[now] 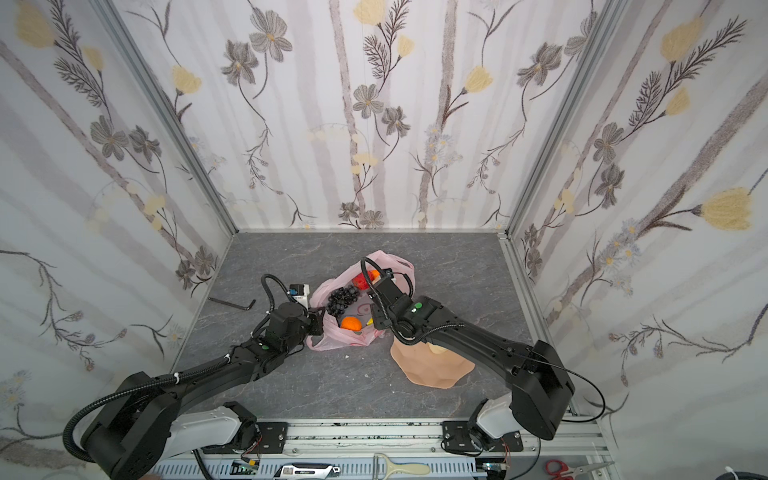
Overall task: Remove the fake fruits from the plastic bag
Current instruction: 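Lift the green custard apple out and carry it over the bowl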
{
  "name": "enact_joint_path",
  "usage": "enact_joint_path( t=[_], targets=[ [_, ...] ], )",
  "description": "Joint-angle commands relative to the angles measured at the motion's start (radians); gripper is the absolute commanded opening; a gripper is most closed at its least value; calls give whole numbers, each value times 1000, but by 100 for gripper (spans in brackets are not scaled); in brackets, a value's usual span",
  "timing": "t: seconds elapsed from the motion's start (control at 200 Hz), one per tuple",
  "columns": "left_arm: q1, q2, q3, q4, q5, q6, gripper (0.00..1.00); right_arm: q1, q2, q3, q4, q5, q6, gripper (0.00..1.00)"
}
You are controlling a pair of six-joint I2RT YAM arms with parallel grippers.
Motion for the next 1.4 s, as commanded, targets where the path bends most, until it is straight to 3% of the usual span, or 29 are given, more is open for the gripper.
enact_joint_path(
  t=[0.0, 0.2, 0.565, 0.789, 1.394],
  targets=[
    [1, -5, 4, 26, -9, 0, 22, 0, -76, -51, -53, 1, 67, 65],
    [0, -6, 4, 25, -16, -1, 22, 0, -232, -190, -68, -35, 136, 64],
    [-1, 20, 12, 27, -10, -6, 22, -1, -379, -416, -51, -74, 241, 65],
    [-3, 3, 4, 27, -22, -6, 22, -34, -370, -509, 18, -107, 248, 65],
    [-3, -18, -3, 27, -41, -5, 22, -127, -309, -536, 67, -59, 238, 65]
  ],
)
